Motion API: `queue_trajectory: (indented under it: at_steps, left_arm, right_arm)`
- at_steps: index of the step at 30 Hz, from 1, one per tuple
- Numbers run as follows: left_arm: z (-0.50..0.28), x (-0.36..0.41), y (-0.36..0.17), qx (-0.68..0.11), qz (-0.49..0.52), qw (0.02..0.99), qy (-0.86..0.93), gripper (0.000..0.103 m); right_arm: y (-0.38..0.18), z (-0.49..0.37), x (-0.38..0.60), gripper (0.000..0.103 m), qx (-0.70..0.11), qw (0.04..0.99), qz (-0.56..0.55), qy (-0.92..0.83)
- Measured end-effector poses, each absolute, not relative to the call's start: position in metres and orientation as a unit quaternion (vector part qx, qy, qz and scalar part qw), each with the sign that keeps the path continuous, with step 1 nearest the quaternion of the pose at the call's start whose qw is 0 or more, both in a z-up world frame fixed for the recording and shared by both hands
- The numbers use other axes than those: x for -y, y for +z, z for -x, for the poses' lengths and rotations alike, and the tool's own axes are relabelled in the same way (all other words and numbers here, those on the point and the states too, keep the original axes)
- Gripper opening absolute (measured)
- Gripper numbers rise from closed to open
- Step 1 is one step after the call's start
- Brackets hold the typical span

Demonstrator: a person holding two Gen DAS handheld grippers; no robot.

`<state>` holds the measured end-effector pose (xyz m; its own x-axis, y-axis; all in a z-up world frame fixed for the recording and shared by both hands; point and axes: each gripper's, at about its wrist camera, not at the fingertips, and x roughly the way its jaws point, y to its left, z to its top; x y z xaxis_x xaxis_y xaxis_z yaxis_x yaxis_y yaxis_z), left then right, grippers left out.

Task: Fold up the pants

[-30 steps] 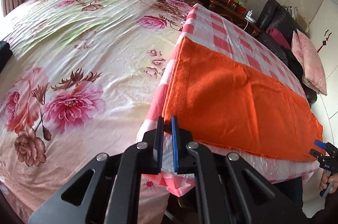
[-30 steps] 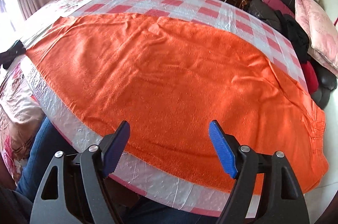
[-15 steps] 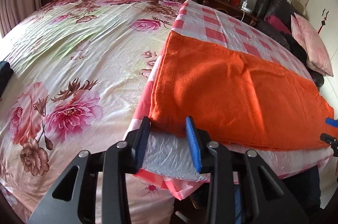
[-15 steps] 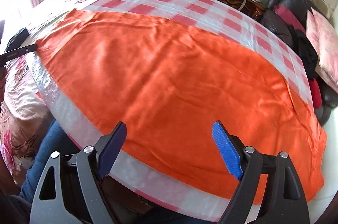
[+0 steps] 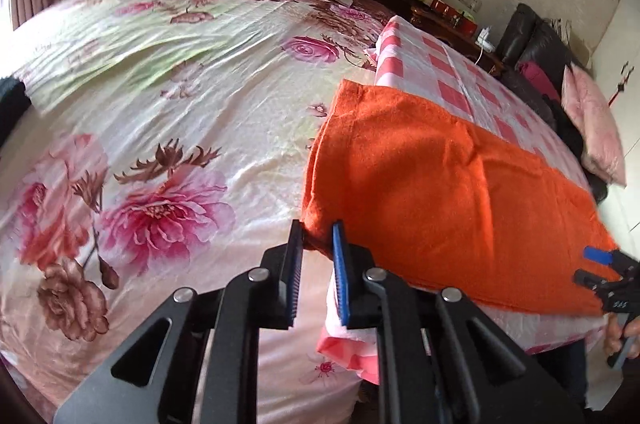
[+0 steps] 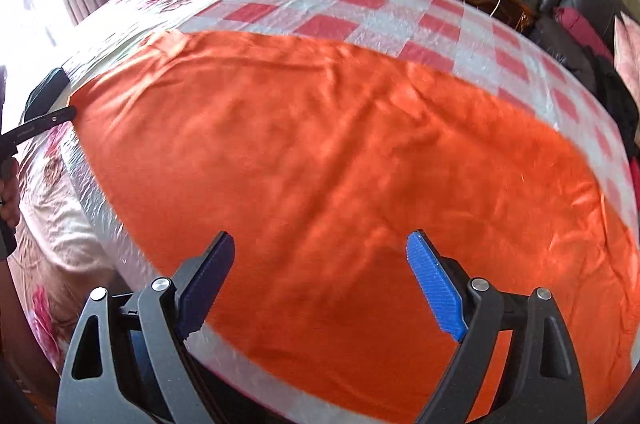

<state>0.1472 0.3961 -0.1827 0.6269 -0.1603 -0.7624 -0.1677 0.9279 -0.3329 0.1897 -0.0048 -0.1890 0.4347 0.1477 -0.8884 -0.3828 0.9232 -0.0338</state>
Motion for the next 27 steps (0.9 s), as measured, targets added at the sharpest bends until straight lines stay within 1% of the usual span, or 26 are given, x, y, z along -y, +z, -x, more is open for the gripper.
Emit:
queue_trajectory:
  at_steps: [1, 2, 3, 5, 8, 11, 14, 15, 17, 18, 19, 20, 21, 22, 27]
  left_arm:
    - [-0.144, -0.407, -0.185, -0.426, 0.232, 0.874, -0.008, 0.025]
    - [-0.139, -0.419, -0.19, -0.416, 0.28, 0.865, -0.015, 0.046]
    - [-0.13, -0.435, -0.199, -0.402, 0.342, 0.849, -0.014, 0.055]
    - [-0.113, -0.461, -0.229, -0.375, 0.467, 0.8, -0.027, 0.056]
    - [-0.1, -0.468, -0.267, -0.34, 0.585, 0.733, -0.066, 0.056]
    - [-0.103, -0.462, -0.294, -0.306, 0.67, 0.666, -0.116, 0.056]
    - [-0.117, -0.453, -0.309, -0.299, 0.709, 0.623, -0.139, 0.056]
    - [-0.121, -0.451, -0.312, -0.298, 0.716, 0.615, -0.144, 0.056]
    - [-0.127, -0.447, -0.311, -0.288, 0.722, 0.61, -0.156, 0.047]
    - [-0.131, -0.446, -0.308, -0.282, 0.722, 0.611, -0.163, 0.047]
    - [-0.134, -0.448, -0.305, -0.281, 0.719, 0.615, -0.162, 0.042]
    - [-0.136, -0.448, -0.3, -0.283, 0.712, 0.623, -0.157, 0.03]
    - [-0.137, -0.451, -0.297, -0.285, 0.707, 0.63, -0.149, 0.026]
    - [-0.139, -0.452, -0.293, -0.289, 0.699, 0.639, -0.138, 0.02]
    - [-0.142, -0.455, -0.255, -0.307, 0.632, 0.706, -0.092, 0.013]
  right_arm:
    - [-0.192, -0.19, 0.004, 0.085, -0.511, 0.838, 0.117, 0.155]
    - [-0.195, -0.19, 0.004, 0.085, -0.515, 0.836, 0.116, 0.152]
    - [-0.197, -0.189, 0.004, 0.085, -0.517, 0.835, 0.114, 0.151]
    - [-0.198, -0.188, 0.008, 0.088, -0.516, 0.837, 0.106, 0.149]
    - [-0.198, -0.185, 0.01, 0.088, -0.514, 0.838, 0.106, 0.15]
    - [-0.193, -0.184, 0.017, 0.088, -0.515, 0.84, 0.083, 0.147]
    - [-0.185, -0.184, 0.026, 0.088, -0.509, 0.847, 0.063, 0.141]
    - [-0.183, -0.184, 0.03, 0.088, -0.507, 0.849, 0.059, 0.135]
    - [-0.183, -0.185, 0.037, 0.088, -0.511, 0.85, 0.055, 0.118]
    - [-0.184, -0.185, 0.04, 0.088, -0.515, 0.848, 0.054, 0.109]
    - [-0.184, -0.185, 0.043, 0.088, -0.517, 0.848, 0.053, 0.104]
    - [-0.185, -0.185, 0.045, 0.088, -0.518, 0.848, 0.052, 0.099]
    - [-0.185, -0.184, 0.048, 0.088, -0.518, 0.848, 0.051, 0.094]
    - [-0.186, -0.184, 0.05, 0.088, -0.519, 0.849, 0.05, 0.09]
    - [-0.187, -0.185, 0.06, 0.088, -0.52, 0.85, 0.042, 0.074]
